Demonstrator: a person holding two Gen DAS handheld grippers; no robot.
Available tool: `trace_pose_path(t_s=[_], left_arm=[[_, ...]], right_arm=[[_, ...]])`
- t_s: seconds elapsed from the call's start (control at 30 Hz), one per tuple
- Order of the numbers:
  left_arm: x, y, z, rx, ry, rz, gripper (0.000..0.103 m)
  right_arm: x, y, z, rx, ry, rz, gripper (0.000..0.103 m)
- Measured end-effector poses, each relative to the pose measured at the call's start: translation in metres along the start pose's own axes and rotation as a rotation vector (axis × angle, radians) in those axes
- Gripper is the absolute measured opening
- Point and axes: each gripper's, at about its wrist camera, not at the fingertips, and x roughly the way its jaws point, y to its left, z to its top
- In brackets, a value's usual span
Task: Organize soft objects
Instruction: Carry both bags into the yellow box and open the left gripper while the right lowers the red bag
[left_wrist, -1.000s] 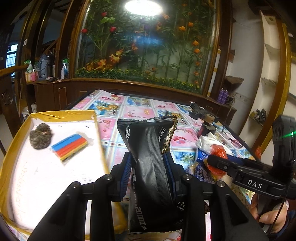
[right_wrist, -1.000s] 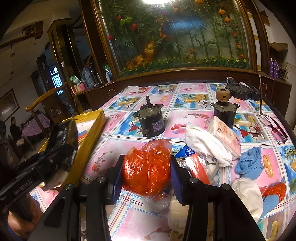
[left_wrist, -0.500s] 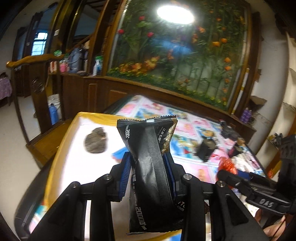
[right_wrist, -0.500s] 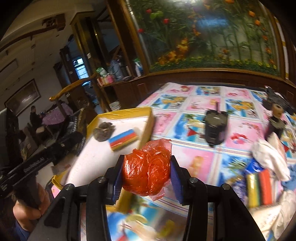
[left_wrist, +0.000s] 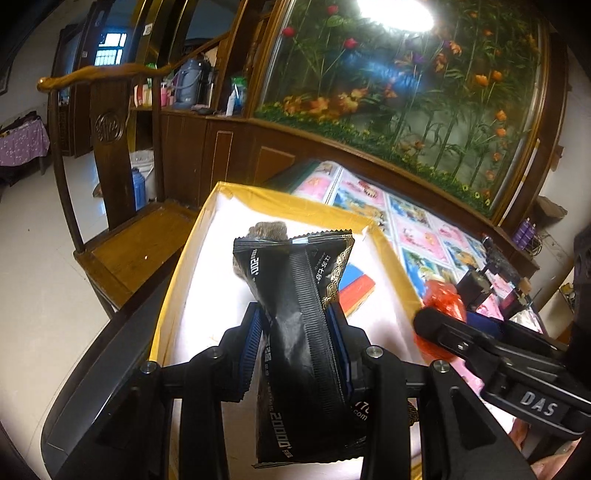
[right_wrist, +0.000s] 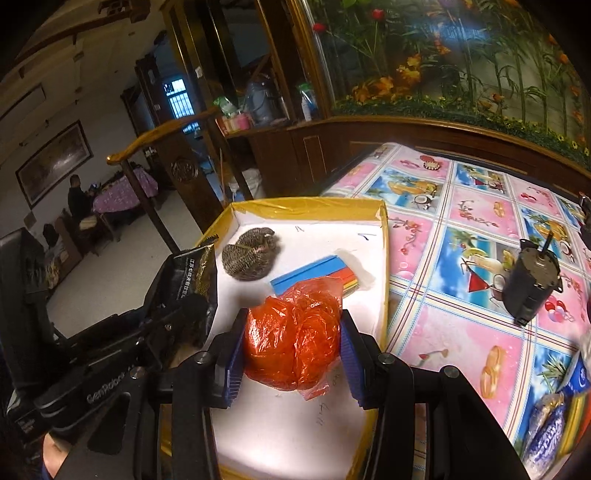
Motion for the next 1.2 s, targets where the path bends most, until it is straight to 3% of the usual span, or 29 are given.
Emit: trace_pose_path(t_s=[0.37, 0.73, 0.93, 1.07, 1.2], left_arm=[[0.018, 0.006, -0.002, 0.011, 0.077, 0.037, 0.034], [0.021, 0.007, 0.0, 0.014, 0.1, 0.053, 0.035], [0.019, 0.006, 0.0, 0.005, 0.091, 0.056, 0.049], [0.017, 0.006, 0.001, -0.006, 0.083, 0.052, 0.067], [0.01, 0.005, 0.003, -0.005, 0.056, 0.055, 0.069]], right_arm=[[0.036, -0.017, -0.011, 0.01, 0.119, -0.051, 0.05], [0.038, -0.017, -0.016, 0.002, 0.119, -0.05, 0.051], [0.038, -0.015, -0.016, -0.015, 0.12, -0.043, 0.054], [0.036, -0.015, -0.015, -0.011, 0.12, -0.037, 0.057], [0.028, -0.016, -0.013, -0.003, 0.091, -0.033, 0.061]])
